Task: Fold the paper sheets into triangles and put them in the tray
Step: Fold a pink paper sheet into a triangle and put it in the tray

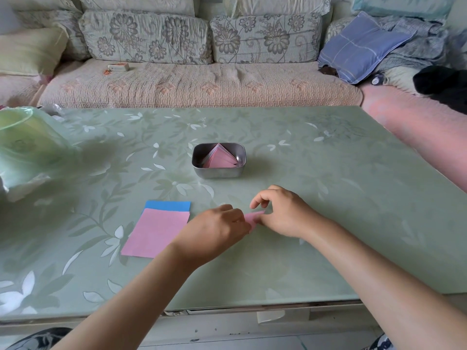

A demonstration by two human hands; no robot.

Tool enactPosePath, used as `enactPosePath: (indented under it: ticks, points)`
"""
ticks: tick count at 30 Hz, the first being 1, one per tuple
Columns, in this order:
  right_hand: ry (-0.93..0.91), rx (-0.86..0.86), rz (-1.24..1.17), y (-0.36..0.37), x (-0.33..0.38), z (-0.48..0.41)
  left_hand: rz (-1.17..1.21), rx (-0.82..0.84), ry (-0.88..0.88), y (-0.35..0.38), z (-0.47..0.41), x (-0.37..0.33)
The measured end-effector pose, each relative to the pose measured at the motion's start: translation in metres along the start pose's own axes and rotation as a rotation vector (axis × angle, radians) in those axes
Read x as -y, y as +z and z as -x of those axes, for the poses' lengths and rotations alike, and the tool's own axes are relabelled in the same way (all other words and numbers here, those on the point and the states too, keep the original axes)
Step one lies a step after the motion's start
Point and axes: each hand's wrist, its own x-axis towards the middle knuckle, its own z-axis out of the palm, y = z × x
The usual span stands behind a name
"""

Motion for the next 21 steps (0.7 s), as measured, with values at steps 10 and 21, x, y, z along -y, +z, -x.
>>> enactPosePath:
  ticks: [10,21]
  points:
    - [0.007,0.027,0.012,-0.0030,0.0048,0.0027,-0.047,0.019,0.046,-0.0065,-0.0032,-0.0022]
    - [0.021,0.040,0.024,-0.0016,0.0050,0.0019,-0.017,-0.026,0.038,-0.0008,-0.0019,0.0022]
